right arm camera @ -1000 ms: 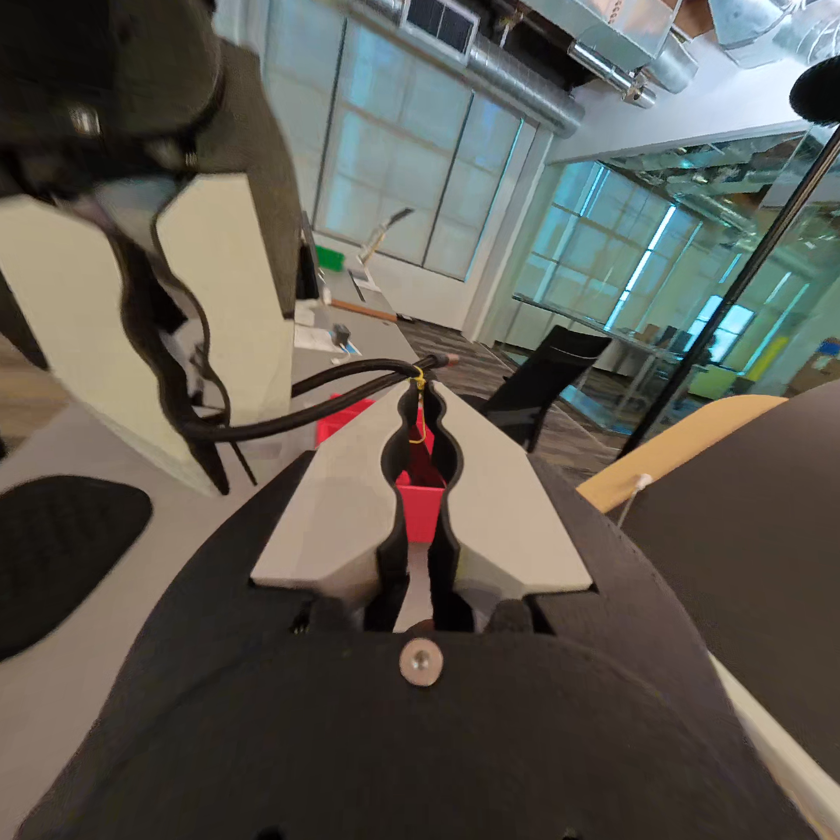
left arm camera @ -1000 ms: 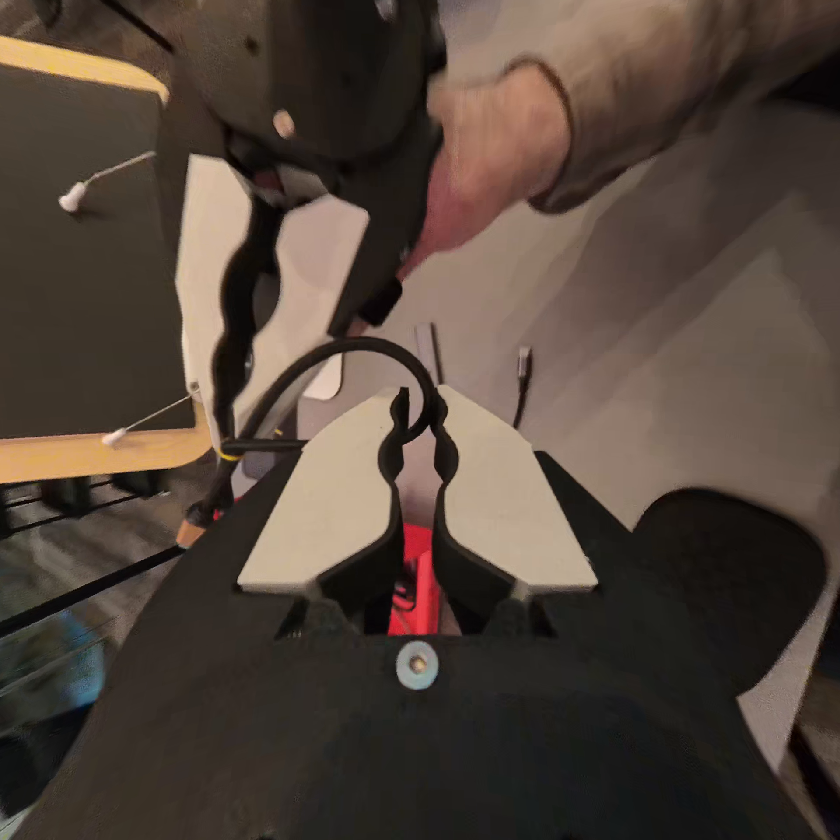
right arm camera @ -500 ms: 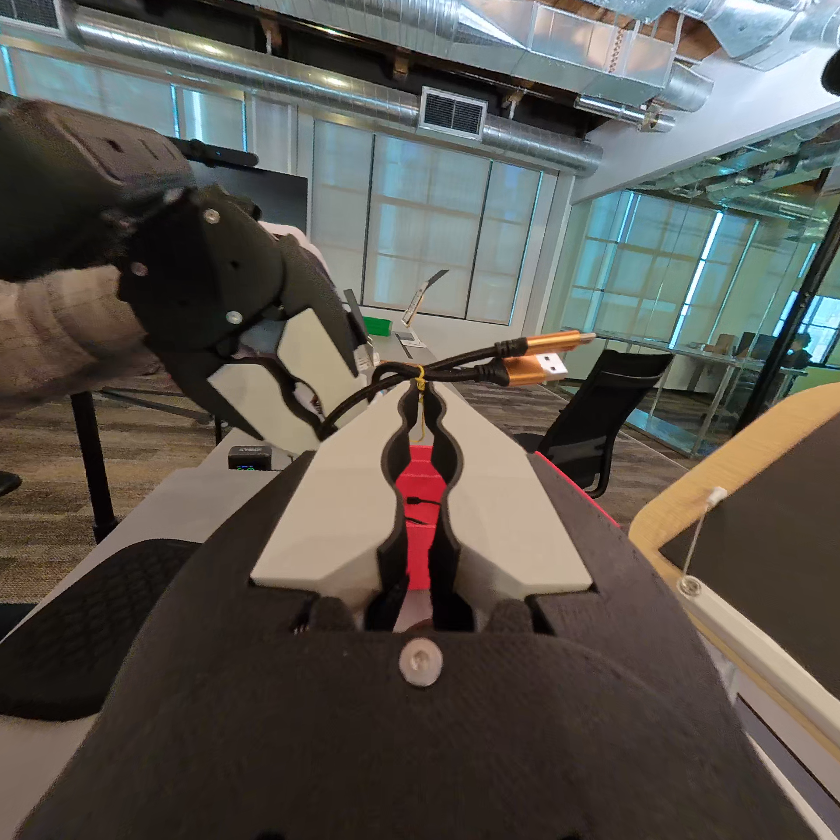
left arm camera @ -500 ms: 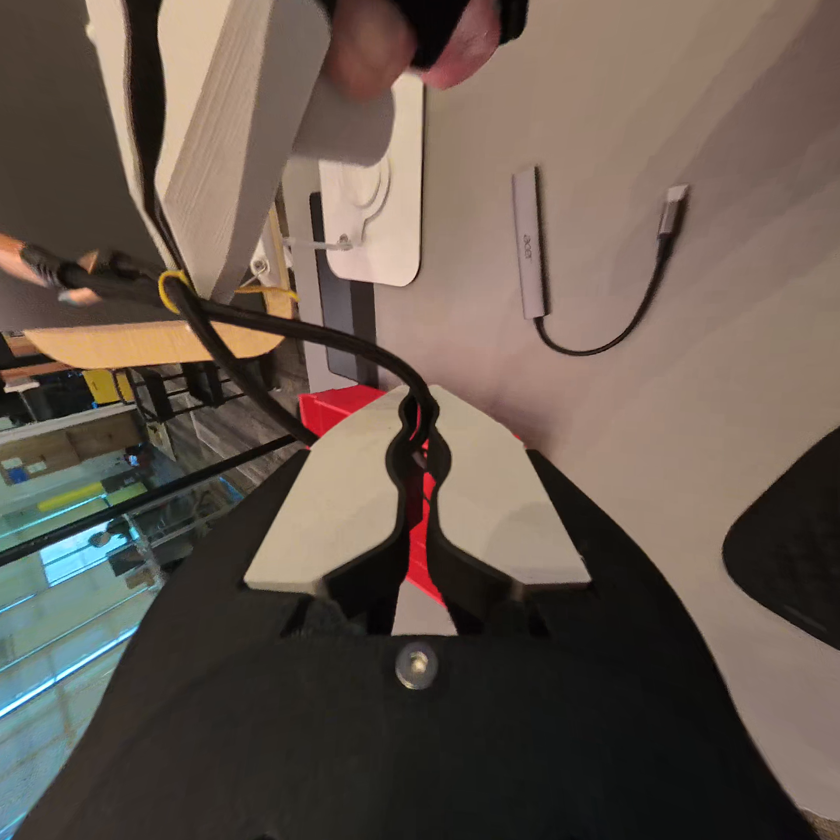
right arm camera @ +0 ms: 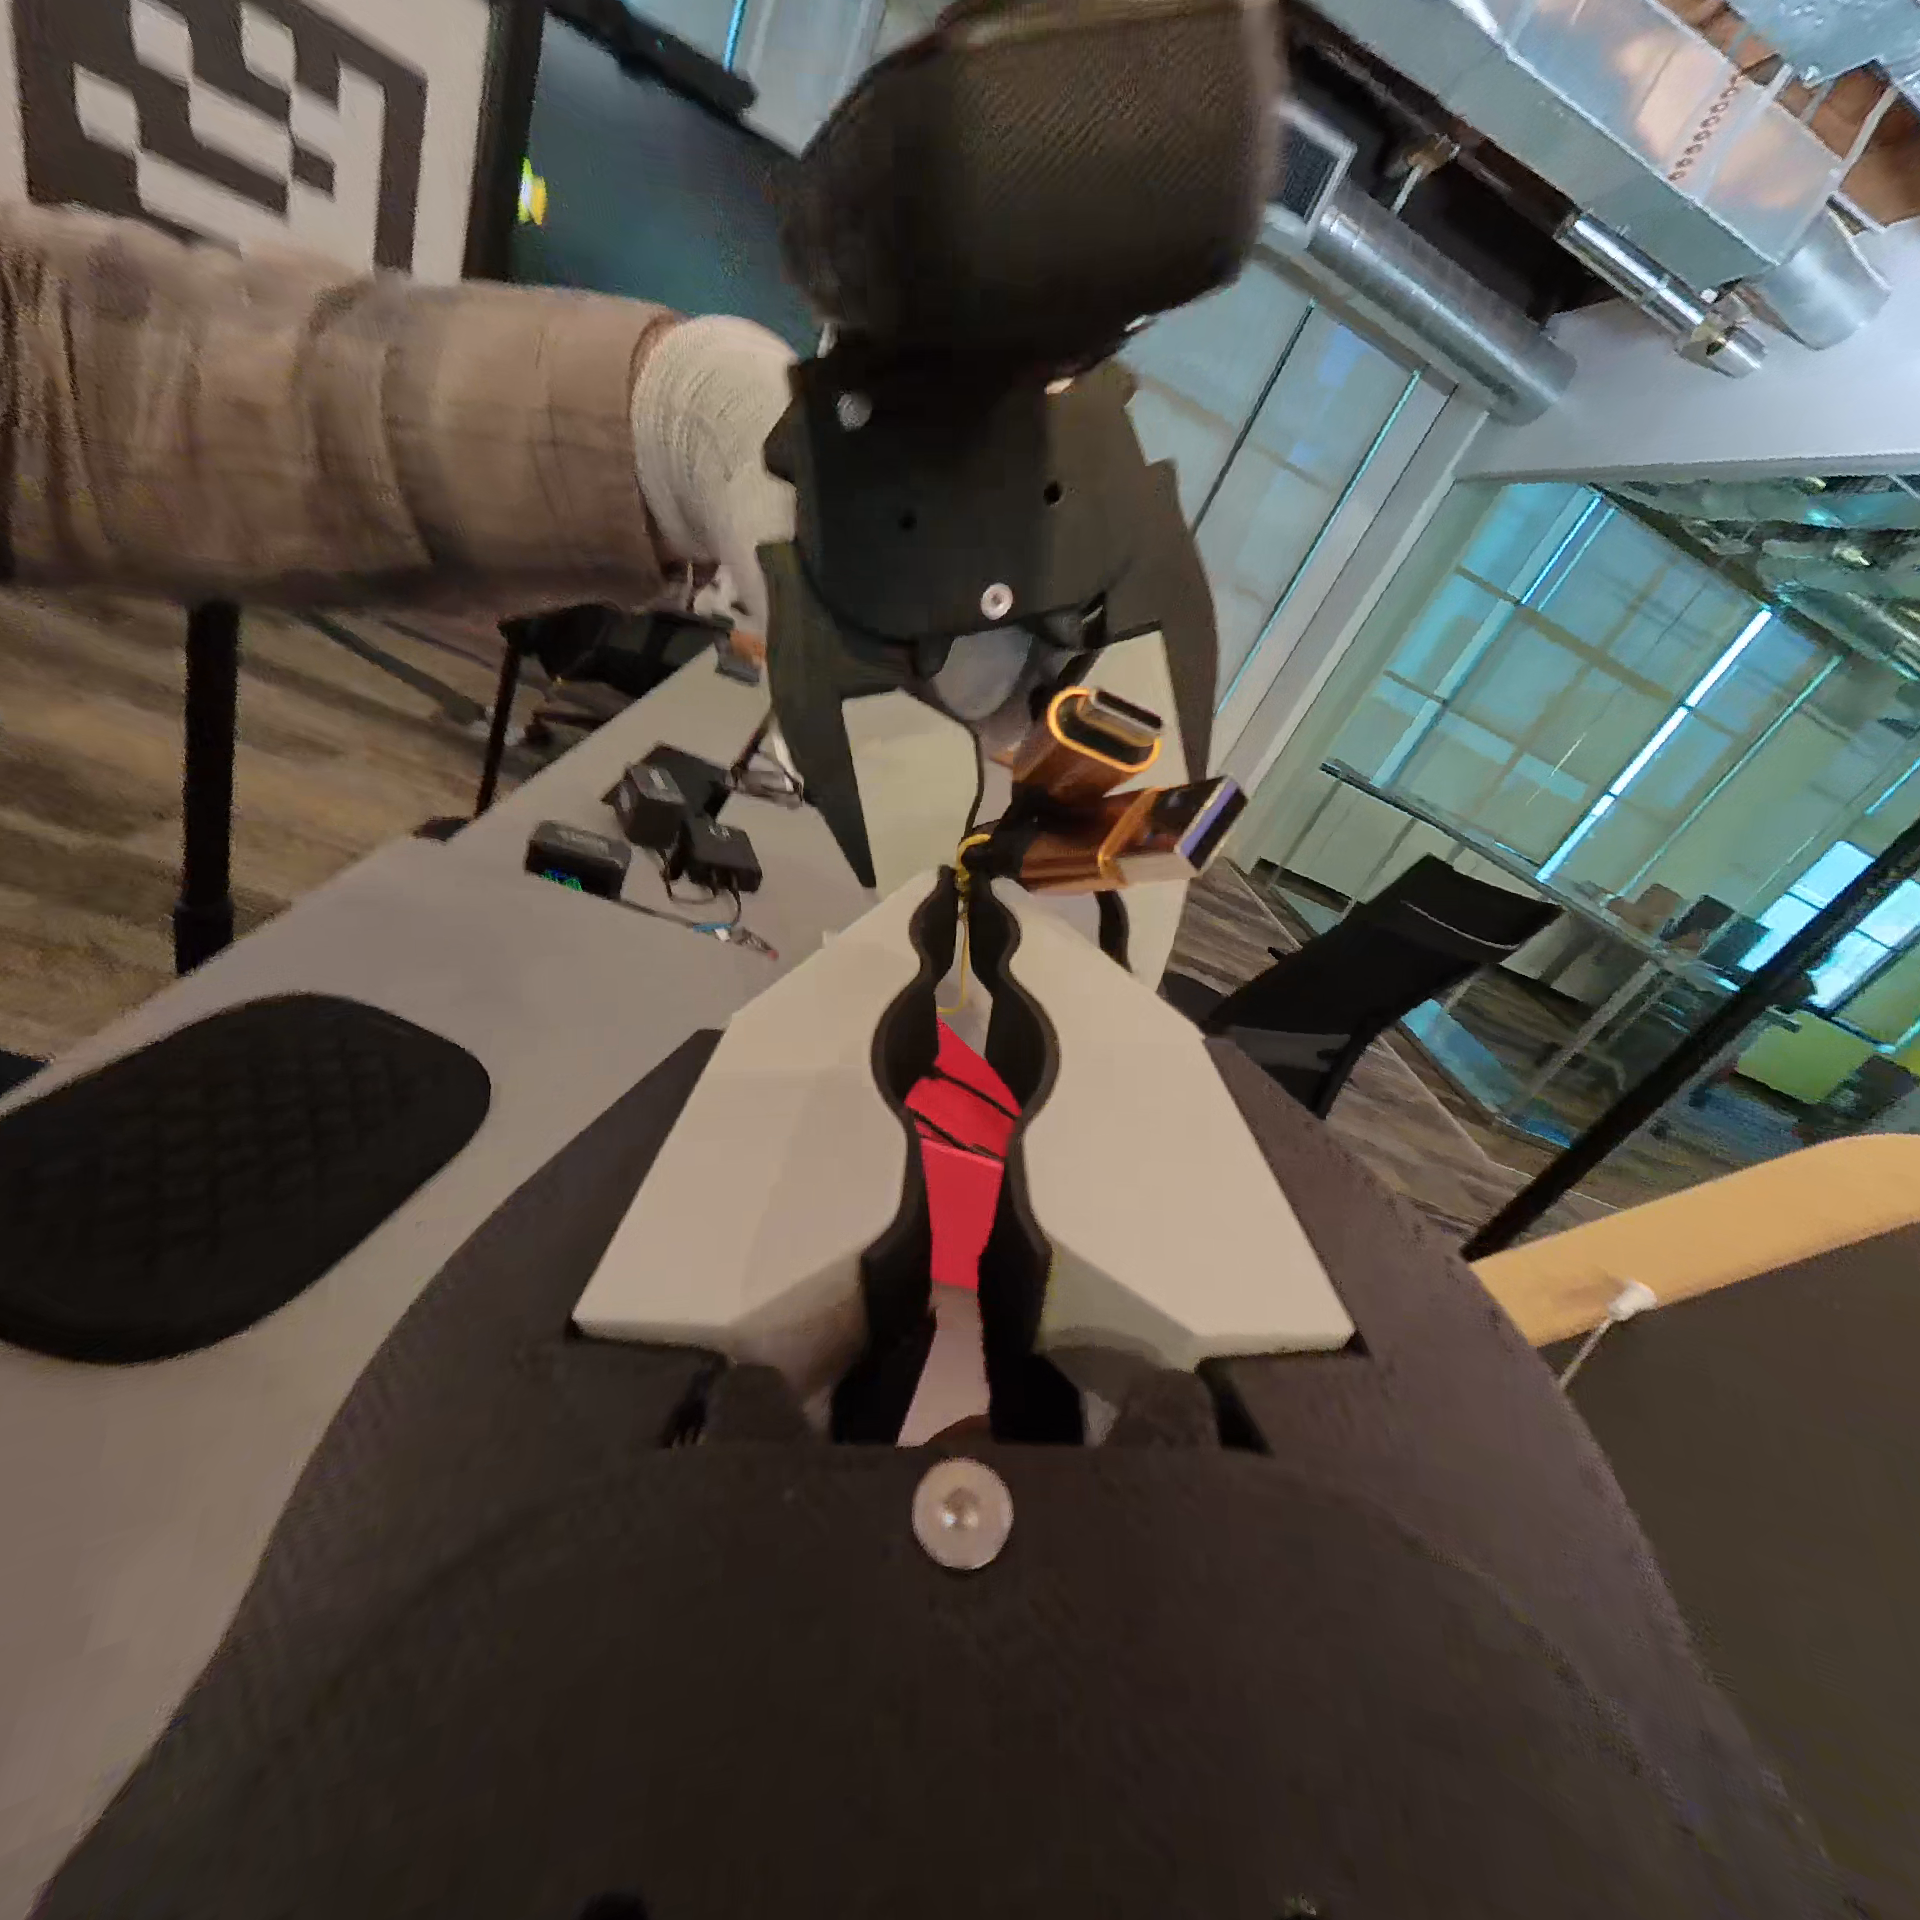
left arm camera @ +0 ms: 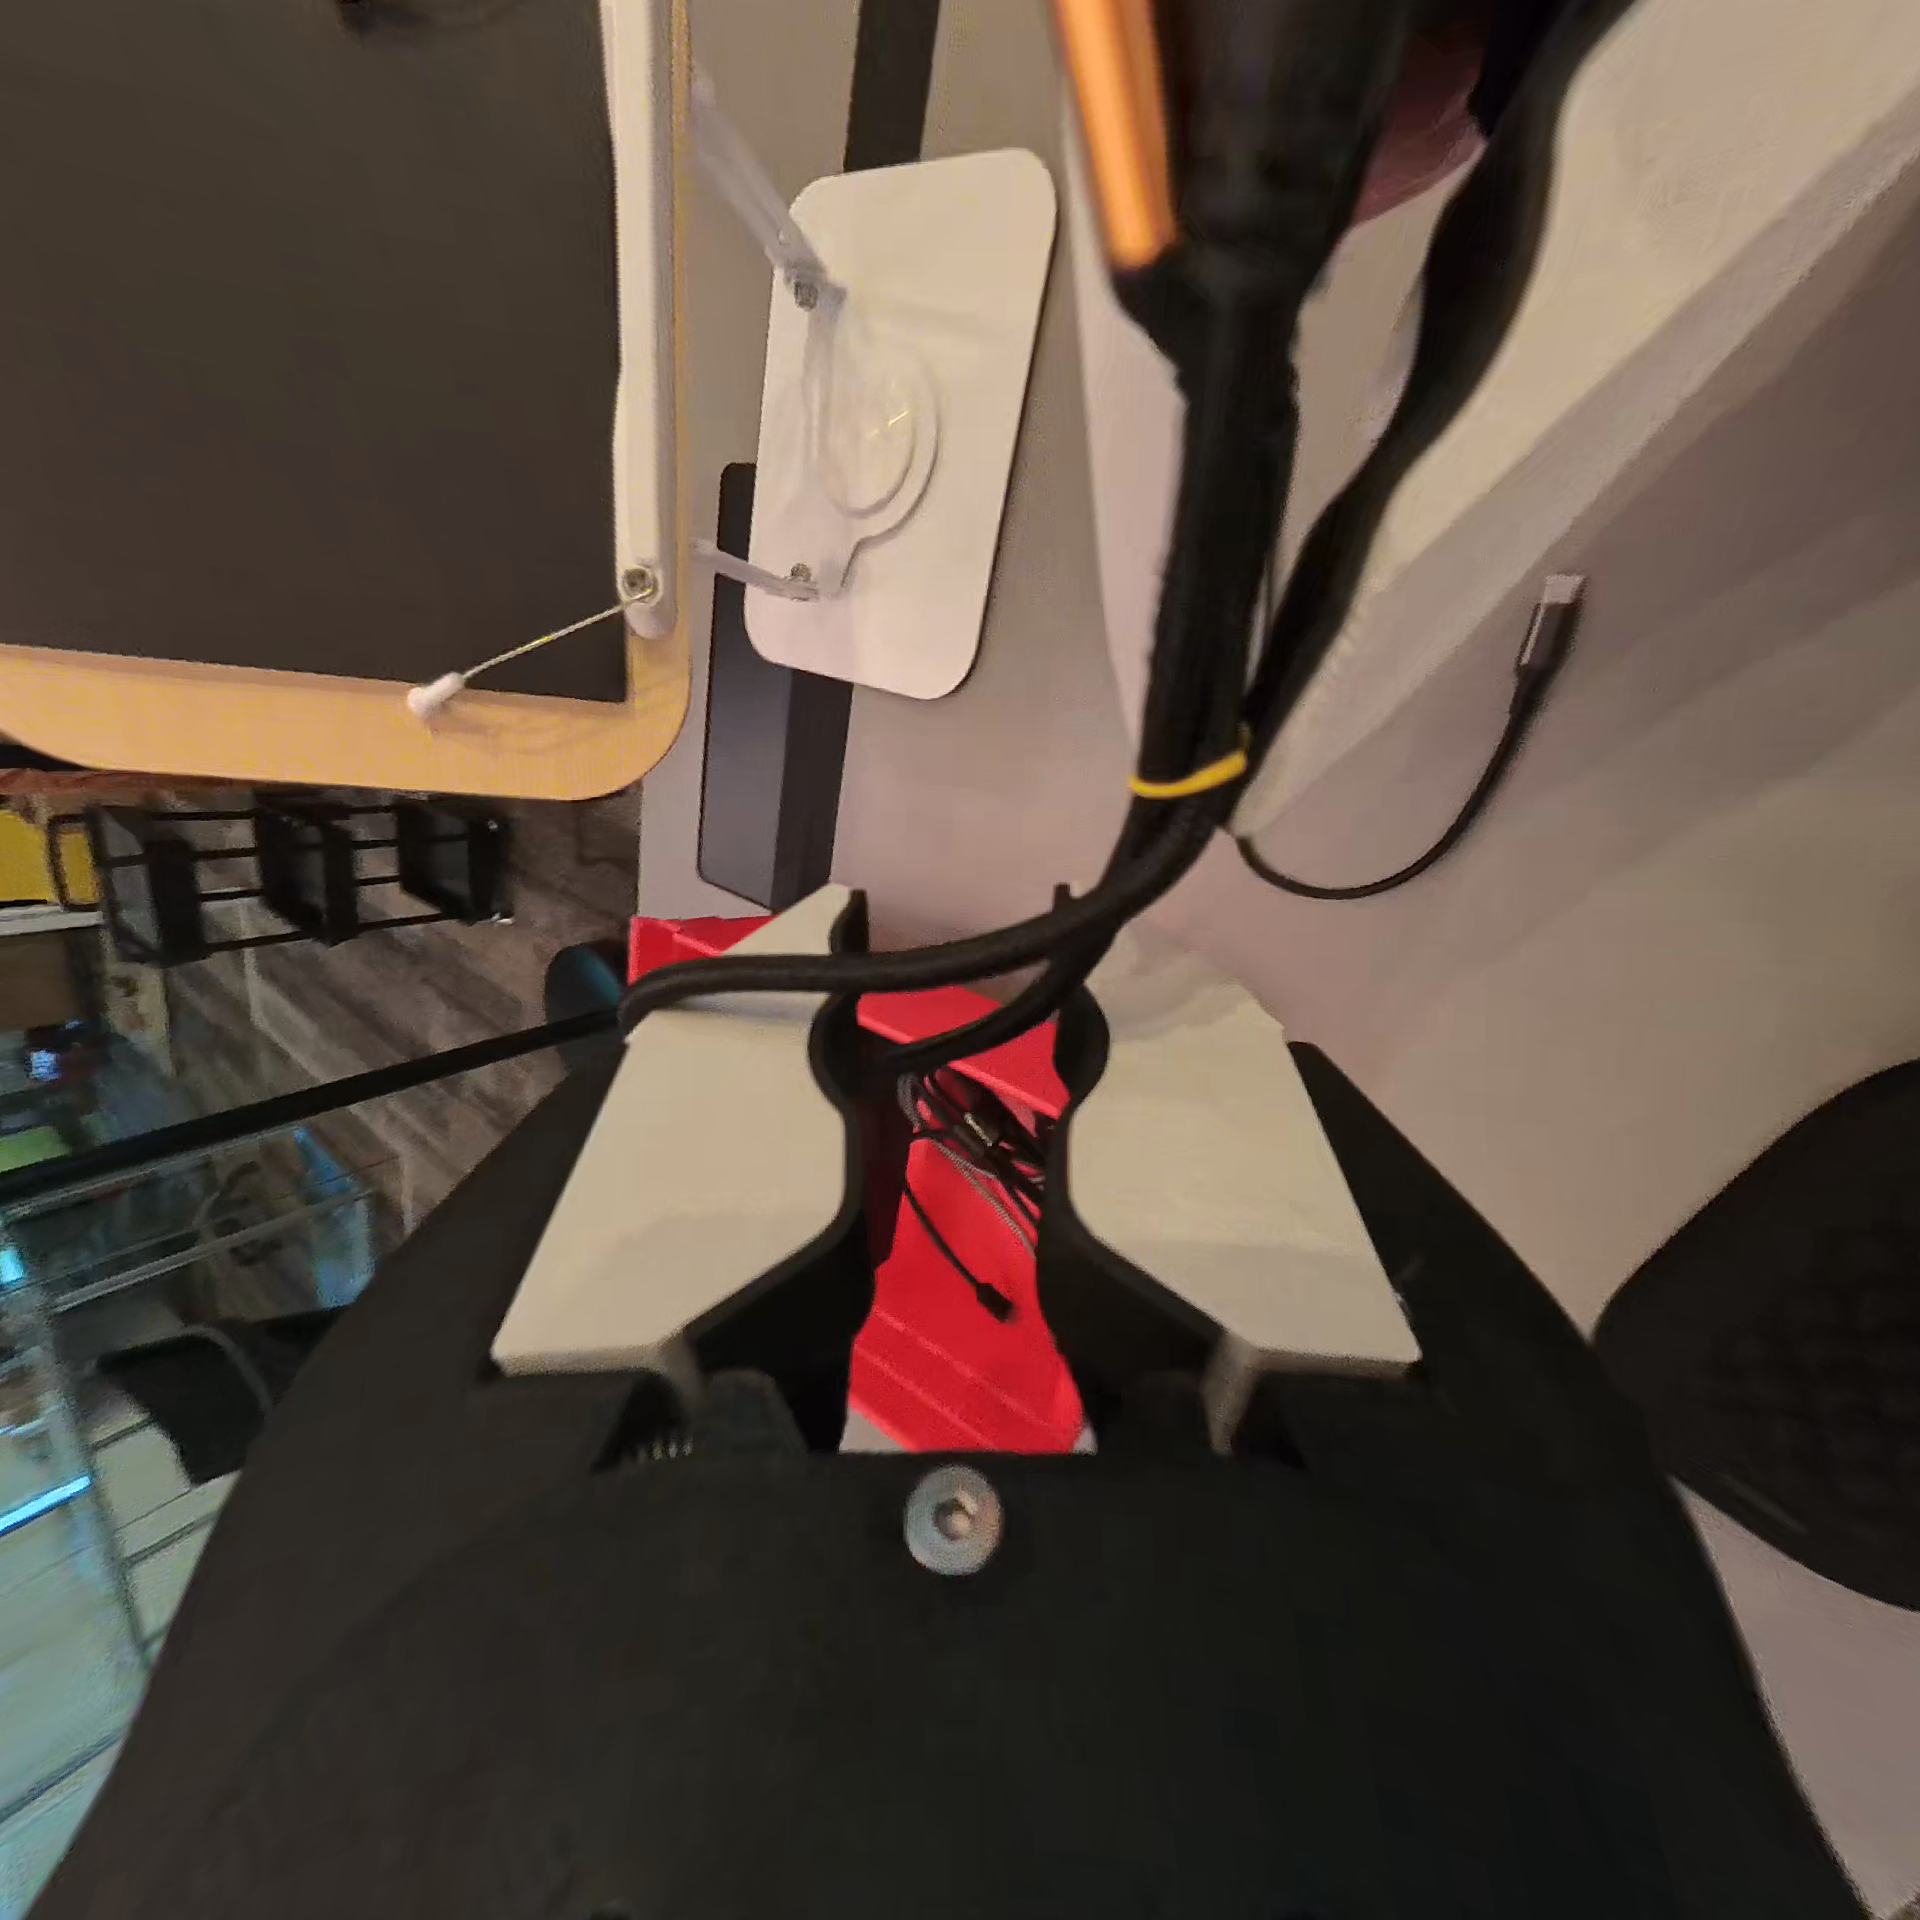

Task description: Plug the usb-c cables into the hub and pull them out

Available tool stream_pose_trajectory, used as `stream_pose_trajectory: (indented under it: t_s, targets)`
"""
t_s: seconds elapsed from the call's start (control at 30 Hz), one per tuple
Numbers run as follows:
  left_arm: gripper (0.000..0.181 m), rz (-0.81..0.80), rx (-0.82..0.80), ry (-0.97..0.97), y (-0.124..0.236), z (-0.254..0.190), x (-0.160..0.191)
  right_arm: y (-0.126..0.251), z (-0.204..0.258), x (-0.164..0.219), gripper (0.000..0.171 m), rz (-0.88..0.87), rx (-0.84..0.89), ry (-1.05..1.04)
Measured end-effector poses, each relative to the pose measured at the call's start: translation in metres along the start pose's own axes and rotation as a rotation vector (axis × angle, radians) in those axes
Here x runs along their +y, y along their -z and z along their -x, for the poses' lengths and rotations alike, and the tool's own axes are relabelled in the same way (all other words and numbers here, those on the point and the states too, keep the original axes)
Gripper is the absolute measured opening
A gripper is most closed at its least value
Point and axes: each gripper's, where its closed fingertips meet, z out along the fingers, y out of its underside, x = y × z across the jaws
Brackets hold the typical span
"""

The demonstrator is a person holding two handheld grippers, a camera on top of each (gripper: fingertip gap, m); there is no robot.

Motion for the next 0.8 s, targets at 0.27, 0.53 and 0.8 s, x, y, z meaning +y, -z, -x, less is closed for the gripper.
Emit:
stream_pose_trajectory:
  t_s: [0.27, 0.53, 0.8]
  targets:
    - [0.063, -0.08, 0.126, 0.047, 0.015, -0.009, -0.013, -0.008, 0.011, 0.013, 0.0, 0.113, -0.014, 0.13]
    - [0.08, -0.276, 0.309, 0.175, 0.041, -0.015, -0.033, -0.005, 0.01, 0.016, 0.0, 0.108, -0.017, 0.145]
    - [0.083, -0.516, 0.598, 0.384, 0.057, -0.022, -0.054, -0.012, 0.008, 0.029, 0.0, 0.277, 0.104, 0.405]
